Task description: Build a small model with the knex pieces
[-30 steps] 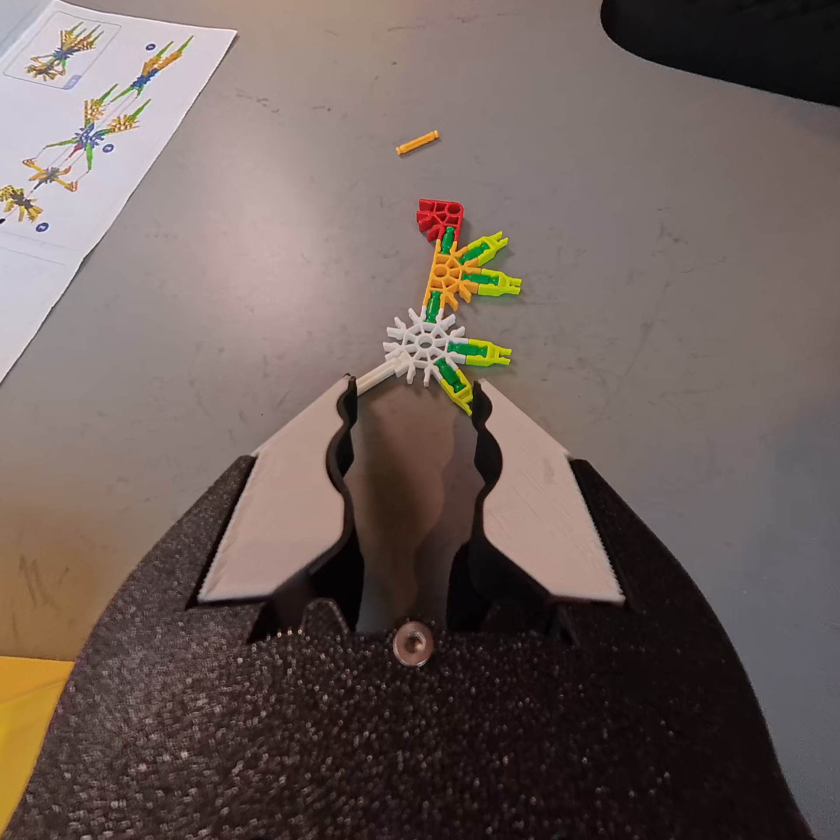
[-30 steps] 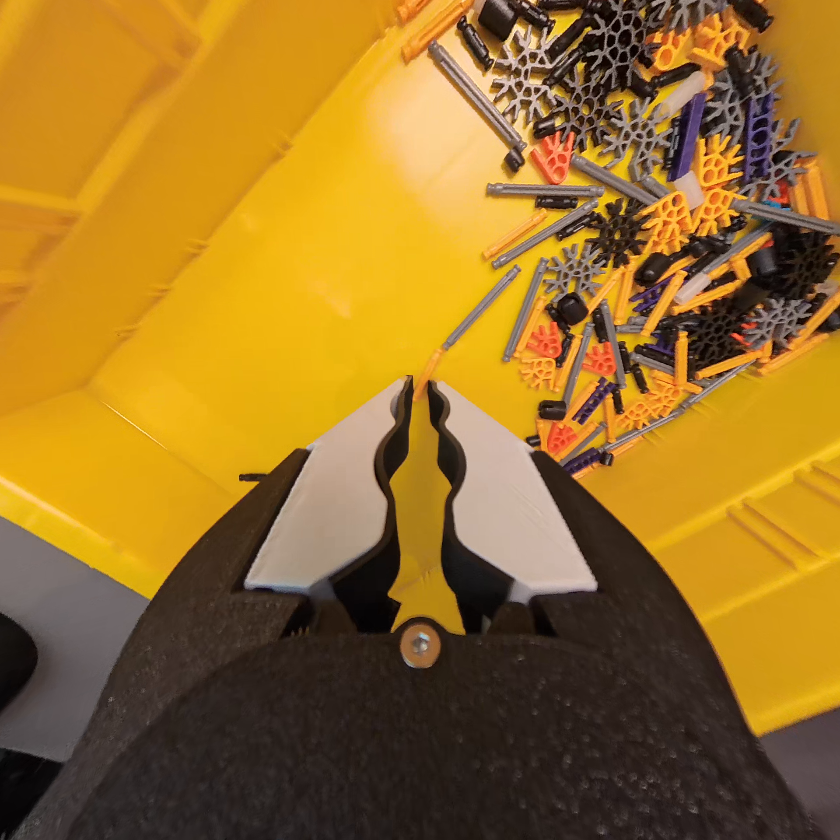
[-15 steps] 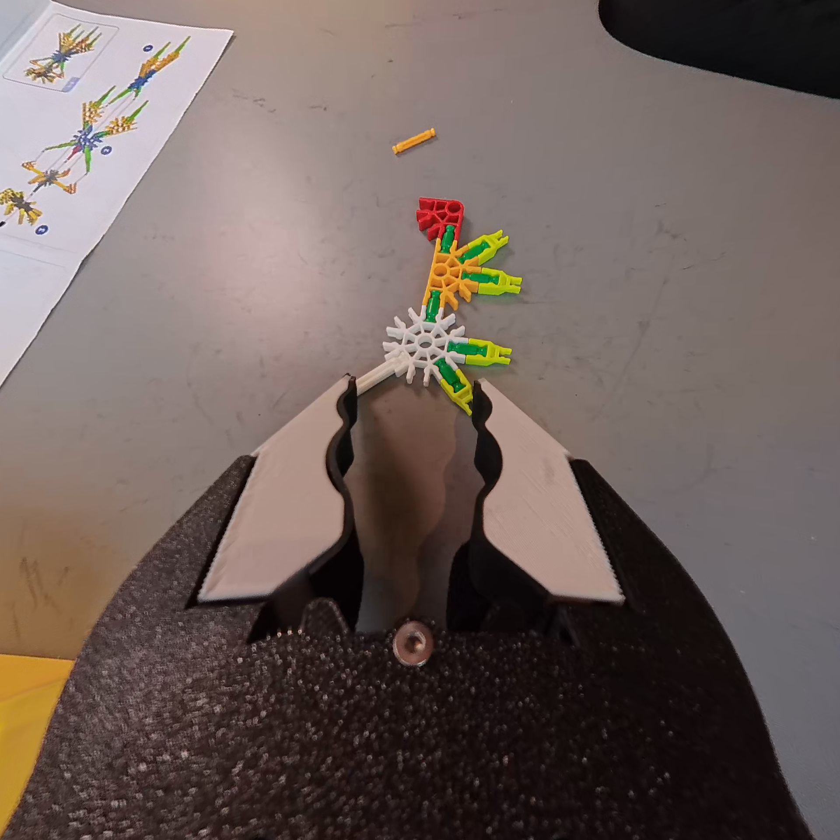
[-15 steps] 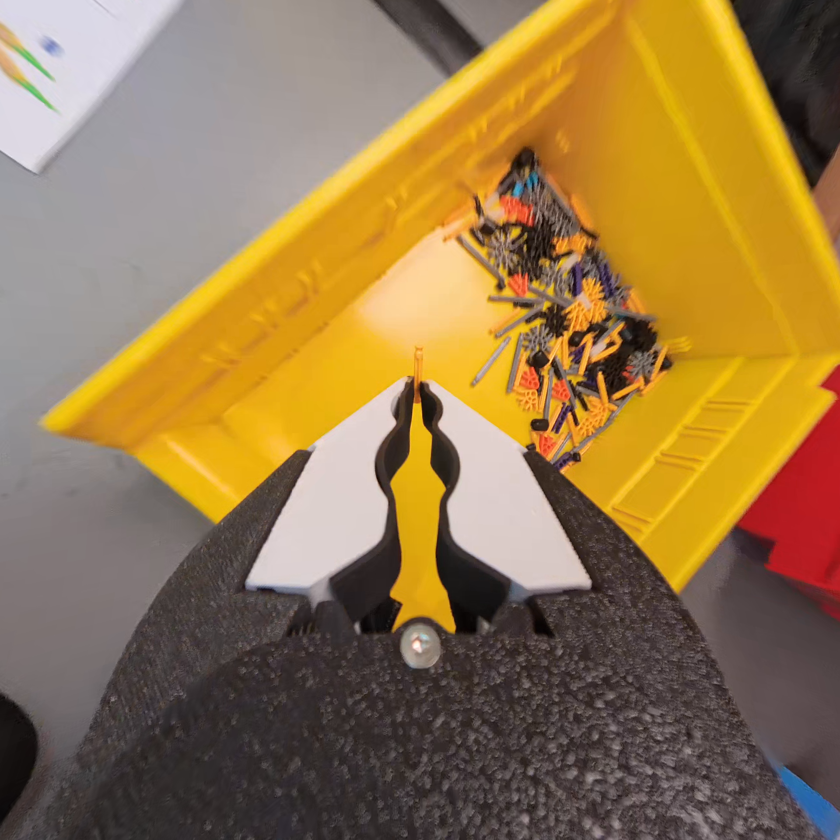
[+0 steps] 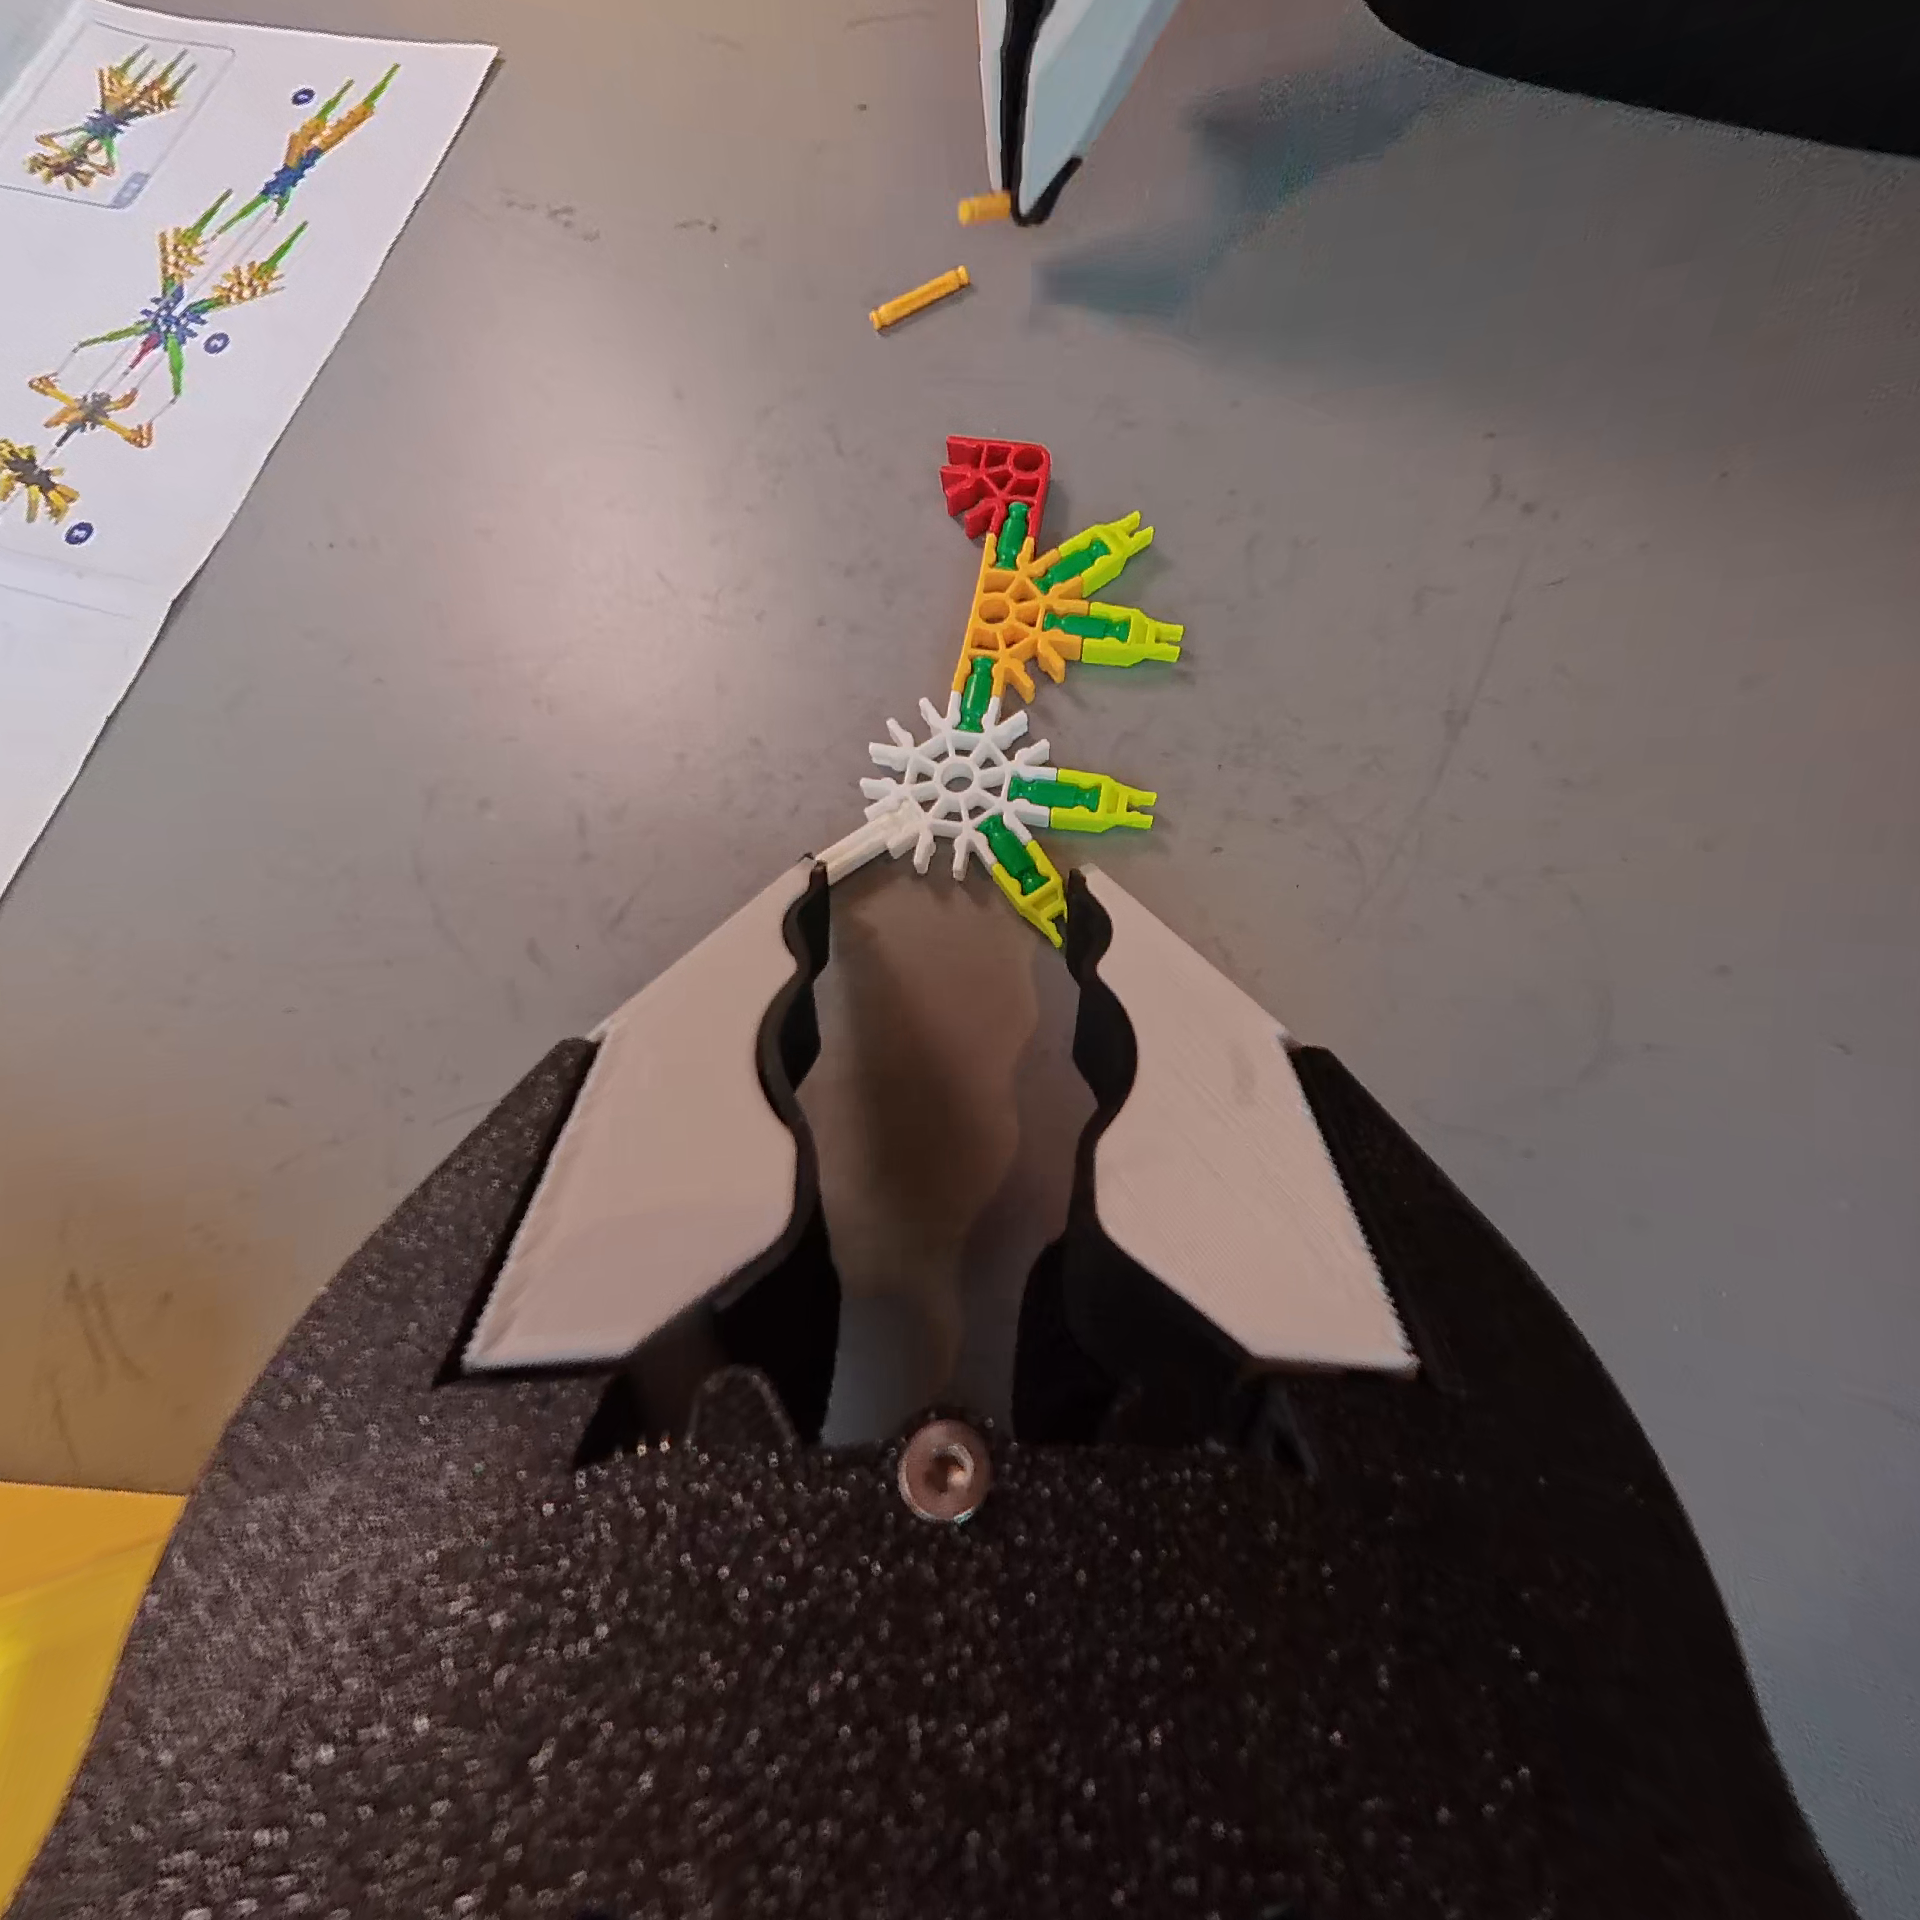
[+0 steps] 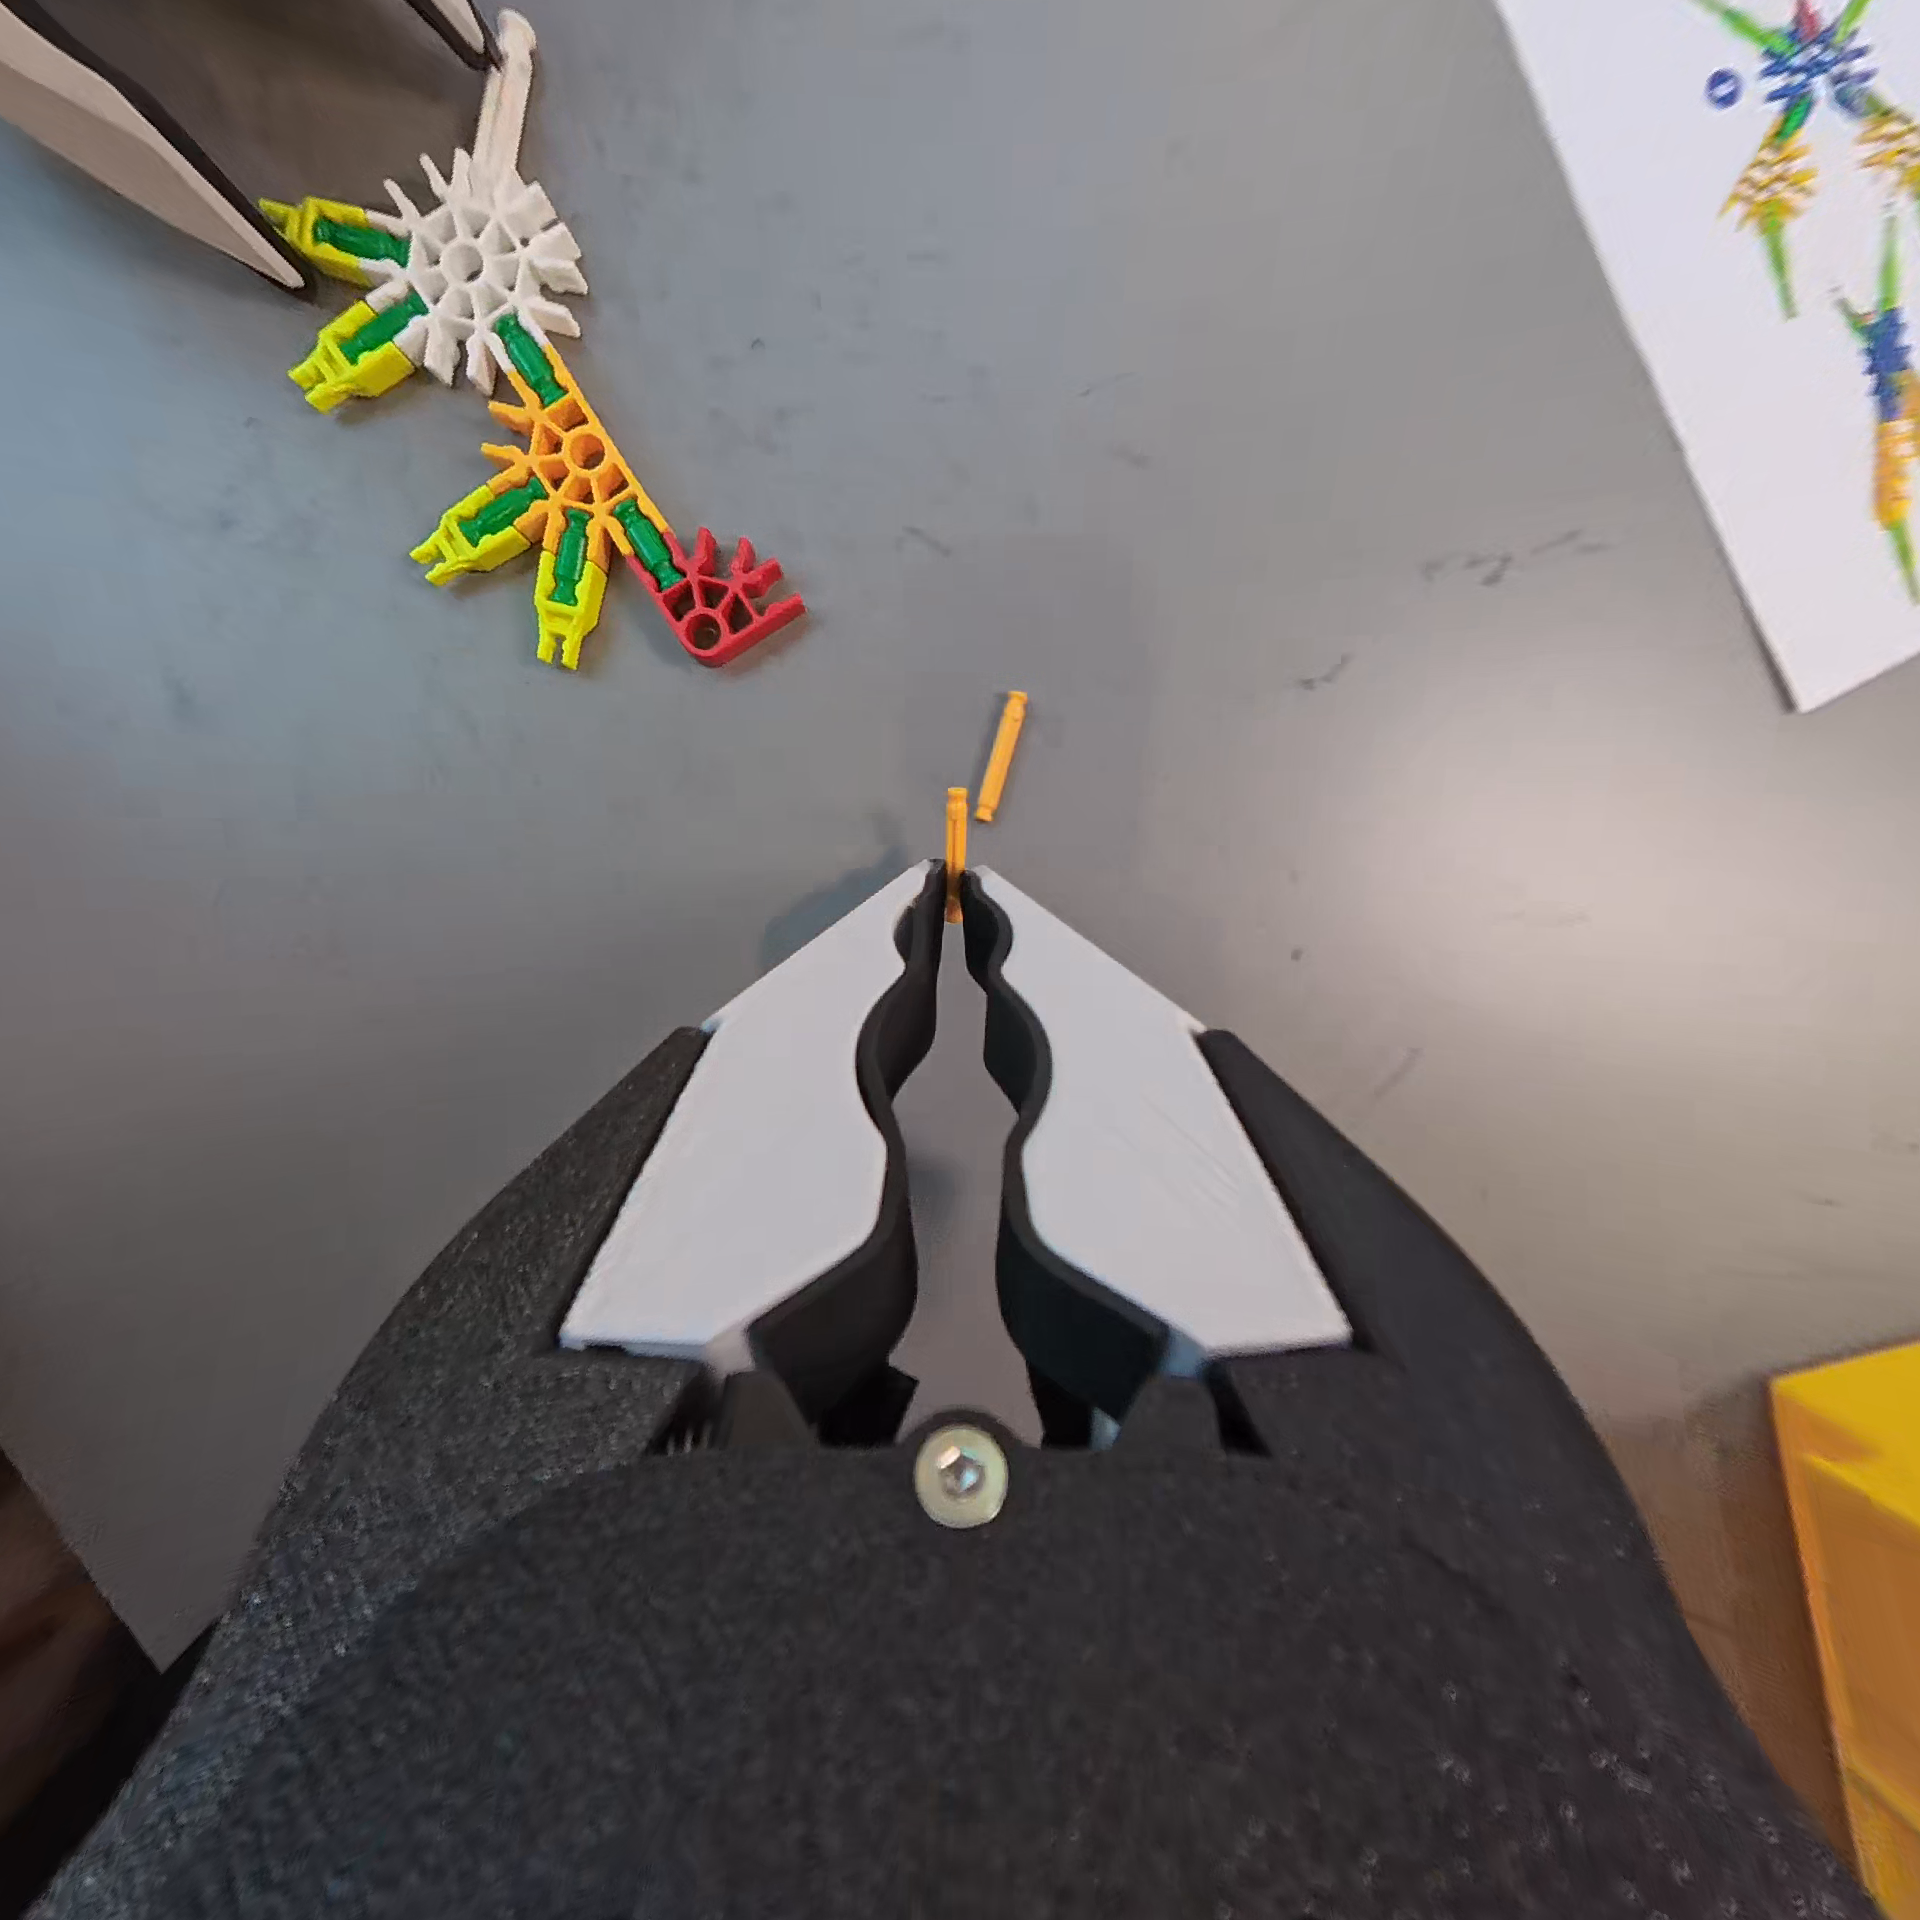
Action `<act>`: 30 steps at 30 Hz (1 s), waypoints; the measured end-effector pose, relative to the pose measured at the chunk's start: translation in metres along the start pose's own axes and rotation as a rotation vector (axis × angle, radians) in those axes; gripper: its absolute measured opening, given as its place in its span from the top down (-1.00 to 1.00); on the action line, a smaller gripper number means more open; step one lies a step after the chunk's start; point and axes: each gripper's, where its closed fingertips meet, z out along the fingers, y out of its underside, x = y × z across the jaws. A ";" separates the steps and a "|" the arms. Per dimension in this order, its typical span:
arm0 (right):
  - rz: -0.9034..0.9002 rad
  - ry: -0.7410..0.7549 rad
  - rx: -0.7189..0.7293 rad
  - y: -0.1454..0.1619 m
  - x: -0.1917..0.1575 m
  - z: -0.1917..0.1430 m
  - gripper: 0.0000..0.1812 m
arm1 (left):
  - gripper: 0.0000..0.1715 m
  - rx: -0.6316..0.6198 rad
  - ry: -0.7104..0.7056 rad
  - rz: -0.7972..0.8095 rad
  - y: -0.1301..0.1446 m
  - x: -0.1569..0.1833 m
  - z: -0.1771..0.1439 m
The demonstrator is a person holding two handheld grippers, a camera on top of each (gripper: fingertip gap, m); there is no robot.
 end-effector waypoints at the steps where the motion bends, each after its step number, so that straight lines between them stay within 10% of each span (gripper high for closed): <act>1: 0.001 0.000 -0.016 0.002 -0.001 0.006 0.98 | 0.46 0.001 0.001 -0.001 0.000 0.000 0.000; 11: 0.025 0.015 0.170 -0.027 0.021 -0.037 0.88 | 0.44 0.015 0.025 -0.028 -0.001 0.001 -0.001; 15: 0.127 0.310 0.399 -0.048 0.112 -0.134 0.89 | 0.41 0.044 0.044 -0.068 -0.004 -0.001 -0.002; 19: 0.269 0.622 0.388 -0.007 0.230 -0.188 0.89 | 0.40 0.114 0.020 -0.078 -0.015 -0.006 -0.007; 24: 0.490 0.652 0.165 0.075 0.333 -0.149 0.88 | 0.38 0.220 -0.040 -0.107 -0.031 -0.018 -0.018; 30: 0.630 0.468 0.057 0.112 0.360 -0.078 0.88 | 0.38 0.356 -0.114 -0.176 -0.044 -0.038 -0.038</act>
